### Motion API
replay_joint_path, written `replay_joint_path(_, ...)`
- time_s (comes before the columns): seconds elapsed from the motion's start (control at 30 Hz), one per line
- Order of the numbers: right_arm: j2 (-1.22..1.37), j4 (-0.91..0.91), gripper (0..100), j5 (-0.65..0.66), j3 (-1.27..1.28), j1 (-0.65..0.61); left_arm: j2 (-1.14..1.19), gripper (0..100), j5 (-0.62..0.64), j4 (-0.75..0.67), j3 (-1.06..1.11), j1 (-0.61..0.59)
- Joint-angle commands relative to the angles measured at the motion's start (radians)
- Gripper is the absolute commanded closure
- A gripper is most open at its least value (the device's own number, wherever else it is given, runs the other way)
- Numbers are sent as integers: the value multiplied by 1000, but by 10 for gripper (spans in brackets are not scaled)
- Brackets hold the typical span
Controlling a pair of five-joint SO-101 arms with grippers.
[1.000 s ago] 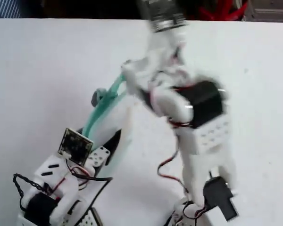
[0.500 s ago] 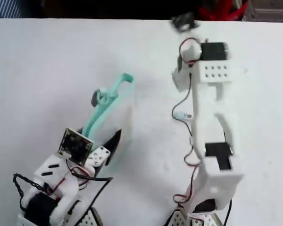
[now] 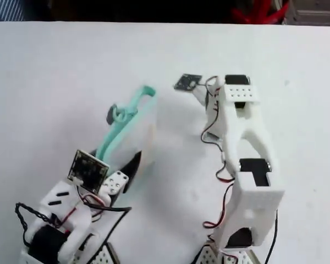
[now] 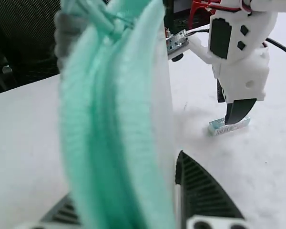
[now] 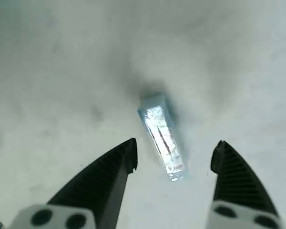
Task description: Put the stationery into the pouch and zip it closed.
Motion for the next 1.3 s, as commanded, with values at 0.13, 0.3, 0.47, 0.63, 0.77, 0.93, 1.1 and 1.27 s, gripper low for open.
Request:
replay_joint_path(0.13, -1, -165, 759, 35, 120, -13, -1, 828, -8, -15, -3, -7)
replay_joint_path(0.3, -12, -277, 994, 28, 169, -7, -1, 828, -8, -15, -3, -7)
replay_joint_path(0.47, -73, -176, 989, 25, 106, 7, -1, 828, -8, -15, -2, -7)
replay_joint_path(0.63, -338, -36, 980, -144, -21, 4, -1, 828, -8, -15, -2, -7)
replay_joint_path(0.77, -611, -18, 980, -299, -60, -45, -1, 828, -8, -15, -2, -7)
replay_joint_path(0.93, -869, -33, 980, -483, -66, -205, -1, 828, -8, -15, -2, -5)
replay_joint_path(1.1, -958, -39, 980, -569, -195, -398, -1, 828, -6, -20, 11, 1)
replay_joint_path(1.27, -958, -97, 980, -807, -276, -538, -1, 828, -6, -21, 15, 1)
